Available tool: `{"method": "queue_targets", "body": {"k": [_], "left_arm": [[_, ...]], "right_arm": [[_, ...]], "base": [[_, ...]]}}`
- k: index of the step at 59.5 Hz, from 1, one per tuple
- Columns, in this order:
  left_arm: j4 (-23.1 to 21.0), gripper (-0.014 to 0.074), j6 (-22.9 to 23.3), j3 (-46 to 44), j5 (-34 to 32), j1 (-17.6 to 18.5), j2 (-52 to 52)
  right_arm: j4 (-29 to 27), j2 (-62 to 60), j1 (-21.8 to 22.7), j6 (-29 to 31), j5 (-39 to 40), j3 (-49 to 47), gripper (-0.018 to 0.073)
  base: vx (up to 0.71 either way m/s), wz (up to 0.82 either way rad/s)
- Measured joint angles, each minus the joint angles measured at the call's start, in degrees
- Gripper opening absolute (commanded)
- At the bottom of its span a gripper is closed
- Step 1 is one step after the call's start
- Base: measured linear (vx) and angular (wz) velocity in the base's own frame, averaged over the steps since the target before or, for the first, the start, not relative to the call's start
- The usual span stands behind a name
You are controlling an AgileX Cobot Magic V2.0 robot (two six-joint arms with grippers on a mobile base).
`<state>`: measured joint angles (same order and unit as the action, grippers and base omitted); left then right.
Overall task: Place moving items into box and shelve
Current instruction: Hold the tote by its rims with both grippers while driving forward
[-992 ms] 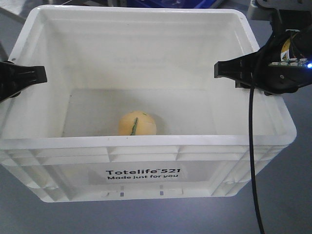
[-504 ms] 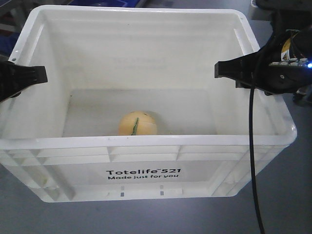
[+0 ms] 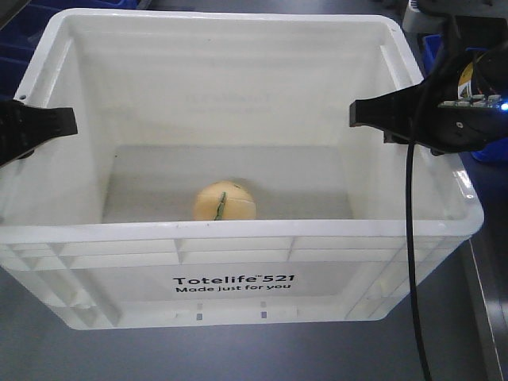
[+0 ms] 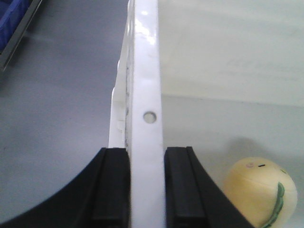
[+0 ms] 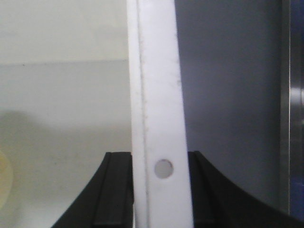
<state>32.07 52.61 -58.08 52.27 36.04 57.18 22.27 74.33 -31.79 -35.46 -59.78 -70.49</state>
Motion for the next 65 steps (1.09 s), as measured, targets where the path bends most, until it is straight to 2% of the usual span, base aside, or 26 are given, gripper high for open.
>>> {"method": "queue_targets", "body": {"k": [65], "left_arm": [[-0.1,0.0165,0.0,0.0,0.1,0.0,0.0]], "right_arm": [[0.0,0.0,0.0,0.0,-0.1,0.0,0.0083]], "base": [[0.30,-0.12]]}}
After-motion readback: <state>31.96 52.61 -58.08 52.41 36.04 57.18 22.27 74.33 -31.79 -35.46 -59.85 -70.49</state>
